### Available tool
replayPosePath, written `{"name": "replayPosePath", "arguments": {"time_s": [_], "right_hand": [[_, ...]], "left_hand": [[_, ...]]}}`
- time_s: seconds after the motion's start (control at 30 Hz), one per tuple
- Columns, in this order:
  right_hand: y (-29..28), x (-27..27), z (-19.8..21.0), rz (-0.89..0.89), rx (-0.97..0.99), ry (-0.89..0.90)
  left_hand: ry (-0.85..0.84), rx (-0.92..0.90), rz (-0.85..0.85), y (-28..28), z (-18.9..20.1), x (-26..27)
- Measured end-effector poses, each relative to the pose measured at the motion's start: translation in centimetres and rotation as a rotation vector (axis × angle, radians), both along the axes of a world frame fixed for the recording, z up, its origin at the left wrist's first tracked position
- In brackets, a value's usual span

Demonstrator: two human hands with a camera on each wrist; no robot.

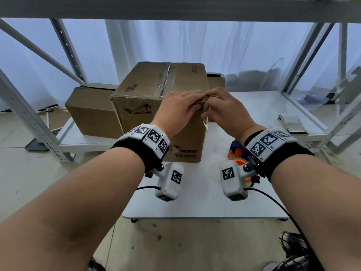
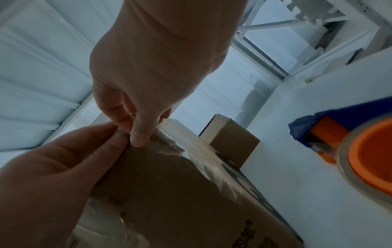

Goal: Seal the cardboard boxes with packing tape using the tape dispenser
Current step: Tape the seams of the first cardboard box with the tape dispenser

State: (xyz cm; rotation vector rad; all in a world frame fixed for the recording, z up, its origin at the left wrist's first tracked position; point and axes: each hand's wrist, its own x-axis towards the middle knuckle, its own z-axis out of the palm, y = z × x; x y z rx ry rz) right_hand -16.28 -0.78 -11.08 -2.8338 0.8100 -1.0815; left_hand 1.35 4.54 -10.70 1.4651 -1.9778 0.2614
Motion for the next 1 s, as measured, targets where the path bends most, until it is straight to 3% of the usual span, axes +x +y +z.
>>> {"name": "replayPosePath", "arguments": {"time_s": [0.2,0.47,0.7,0.9,1.0], "right_hand": [[-0.1,0.8,-0.4,-0.038,0.105,-0.148],[-1.5,0.8,-4.2,0.019,0.248,-0.087],[-1.6,0.2,-2.8,-0.009,0.235,0.003],[-1.3,-0.3,-2.0,-0.079,0.201,0.027],[-0.8,0.1,-2.7,-0.076,0.315,-0.009]], "left_hand": [[0.029,-0.029,-0.045,0.0,-0.1,0.3],[-0.003,-0.041,-0.055,0.5,-0.5,0.2],[-0.067,-0.015,-0.058,0.6,-0.6,0.7],[-0.155,-0.136,0.061,1.3,-2.1,0.8],[-0.162,-0.17,0.08,1.2,-2.6,0.8]]}}
